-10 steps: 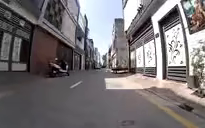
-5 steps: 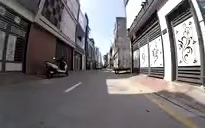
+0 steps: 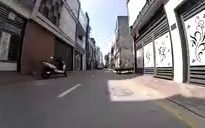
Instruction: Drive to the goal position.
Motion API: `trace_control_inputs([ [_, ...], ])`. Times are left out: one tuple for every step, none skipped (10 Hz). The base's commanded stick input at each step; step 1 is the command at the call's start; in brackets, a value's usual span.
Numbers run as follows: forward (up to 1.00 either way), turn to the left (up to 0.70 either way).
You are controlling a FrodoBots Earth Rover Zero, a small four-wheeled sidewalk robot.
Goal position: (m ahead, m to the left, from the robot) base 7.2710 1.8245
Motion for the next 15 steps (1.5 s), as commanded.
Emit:
trace_control_inputs([
  [1.0, 0.0],
  [1.0, 0.0],
  [1.0, 0.0],
  [1.0, 0.0],
  [1.0, 0.0],
  [1.0, 0.0],
  [1.0, 0.0],
  [1.0, 0.0],
  [1.0, 0.0],
  [1.0, 0.0],
  [1.0, 0.0],
  [1.0, 0.0],
  [1.0, 0.0],
  [1.0, 0.0],
  [1.0, 0.0],
])
